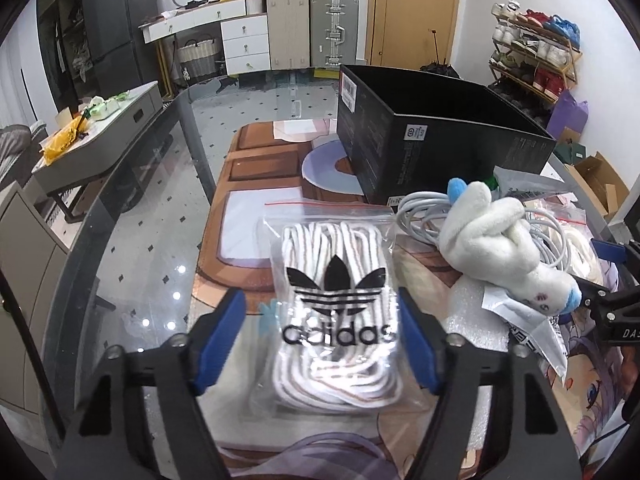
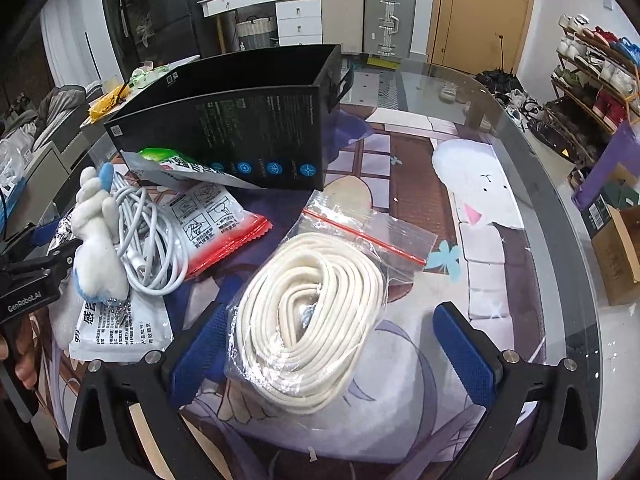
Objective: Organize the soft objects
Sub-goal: 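Lower left tool onto adidas lace bag while right tool approaches white rope bag, then close both tools on their bags and lift them toward the black box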
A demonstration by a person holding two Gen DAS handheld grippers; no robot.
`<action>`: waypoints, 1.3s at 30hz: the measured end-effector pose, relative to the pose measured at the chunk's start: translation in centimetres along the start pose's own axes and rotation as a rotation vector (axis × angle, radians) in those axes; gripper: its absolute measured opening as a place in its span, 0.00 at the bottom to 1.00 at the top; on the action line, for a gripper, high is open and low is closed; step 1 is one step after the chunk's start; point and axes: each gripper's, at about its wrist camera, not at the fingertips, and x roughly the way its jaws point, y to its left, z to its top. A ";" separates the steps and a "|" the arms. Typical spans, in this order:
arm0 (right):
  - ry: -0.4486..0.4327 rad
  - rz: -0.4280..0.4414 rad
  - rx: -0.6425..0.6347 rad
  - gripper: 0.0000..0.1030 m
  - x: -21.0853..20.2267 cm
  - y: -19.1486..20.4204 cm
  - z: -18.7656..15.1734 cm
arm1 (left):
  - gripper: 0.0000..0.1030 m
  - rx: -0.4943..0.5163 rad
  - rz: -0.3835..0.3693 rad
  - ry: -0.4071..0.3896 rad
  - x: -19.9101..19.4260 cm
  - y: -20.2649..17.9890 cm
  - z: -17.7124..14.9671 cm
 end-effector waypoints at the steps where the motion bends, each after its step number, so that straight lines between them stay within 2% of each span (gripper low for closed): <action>1: -0.004 0.001 0.001 0.99 -0.1 0.0 -0.1 | 0.64 0.000 -0.003 -0.002 0.0 0.0 0.0; 5: -0.014 0.000 -0.003 0.97 -0.3 0.1 -0.4 | 0.53 -0.004 -0.005 -0.010 -0.3 0.1 -0.1; 7: -0.019 0.001 -0.007 0.93 -0.6 0.1 -0.5 | 0.51 -0.002 -0.007 -0.013 -0.3 0.1 -0.1; 9: -0.024 0.003 -0.009 0.85 -0.9 0.1 -0.6 | 0.47 0.000 -0.008 -0.015 -0.4 0.0 -0.1; 15: -0.039 0.010 -0.016 0.59 -1.7 0.3 -0.9 | 0.43 -0.012 -0.024 -0.023 -0.6 0.2 -0.1; 20: -0.053 0.021 -0.034 0.45 -2.2 0.4 -1.4 | 0.40 -0.028 -0.033 -0.031 -0.8 0.5 -0.1; 28: -0.080 0.051 -0.049 0.41 -3.5 0.7 -2.0 | 0.39 -0.045 -0.052 -0.072 -2.4 0.6 -0.6; 39: -0.202 0.087 -0.072 0.41 -7.4 1.6 -1.9 | 0.39 -0.049 -0.084 -0.200 -7.5 0.1 0.0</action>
